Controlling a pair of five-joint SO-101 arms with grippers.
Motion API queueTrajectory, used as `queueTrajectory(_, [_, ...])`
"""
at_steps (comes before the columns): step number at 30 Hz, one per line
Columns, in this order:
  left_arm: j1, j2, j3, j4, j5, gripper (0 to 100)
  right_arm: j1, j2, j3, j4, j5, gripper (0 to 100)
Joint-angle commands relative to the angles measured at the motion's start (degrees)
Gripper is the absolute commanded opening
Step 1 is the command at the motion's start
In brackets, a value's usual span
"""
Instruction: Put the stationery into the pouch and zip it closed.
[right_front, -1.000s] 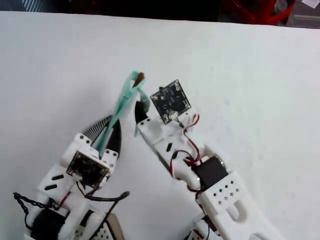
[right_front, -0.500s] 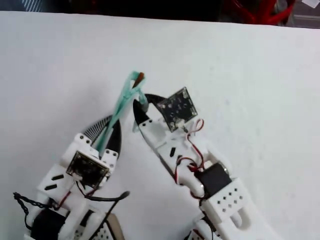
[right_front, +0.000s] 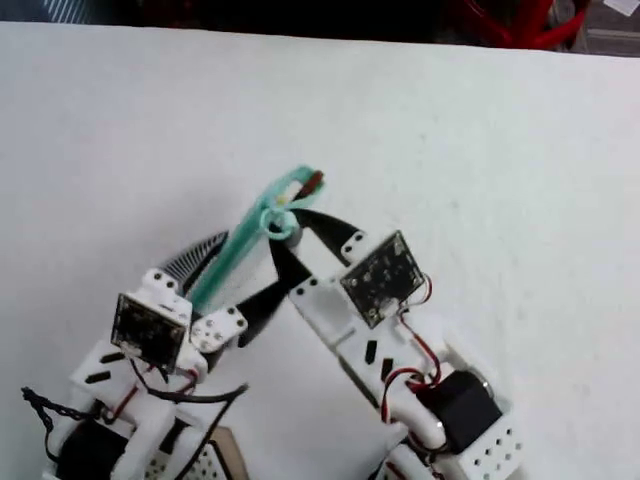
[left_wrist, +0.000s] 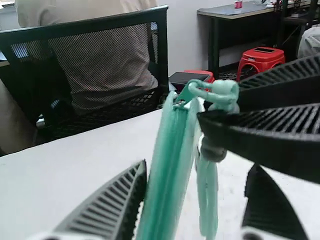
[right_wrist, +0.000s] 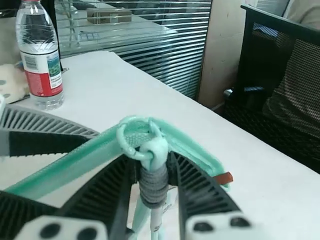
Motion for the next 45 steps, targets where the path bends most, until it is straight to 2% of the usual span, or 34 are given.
queueTrajectory(1, [4.18, 0.22, -3.60, -0.18, -4.40, 27, -2.33, -0.40, -4.40, 3.56, 3.25, 1.8])
queueTrajectory(5, [6.90, 0.22, -7.74, -0.26, -10.81, 18, -3.38, -0.40, -7.30, 6.90, 6.42, 1.8])
queueTrajectory(9, [7.25, 0.22, -10.11, -0.26, -18.46, 2, -3.21, -0.48, -9.32, 9.54, 7.56, 1.8])
queueTrajectory(22, [6.81, 0.22, -10.29, 4.31, -20.66, 2, -3.12, -3.38, -13.98, 13.58, 7.56, 1.9])
queueTrajectory(26, [6.81, 0.22, -10.90, 7.30, -20.66, 2, 4.18, -5.67, -13.54, 12.88, 7.65, 1.9])
queueTrajectory(30, [7.16, 0.22, -14.42, 11.69, -20.48, 2, 10.86, -3.65, -10.02, 7.69, 7.38, 1.9])
queueTrajectory(35, [7.16, 0.22, -19.52, 16.26, -20.40, 2, 11.91, 2.07, -6.86, 1.71, 7.47, 1.9])
queueTrajectory(40, [6.73, 0.22, -21.36, 19.25, -20.40, 2, 12.26, 8.57, -6.59, 0.48, 7.47, 1.9])
queueTrajectory(45, [6.73, 0.13, -22.59, 20.57, -20.40, 2, 18.24, 13.41, -6.42, -2.15, 7.03, 1.9])
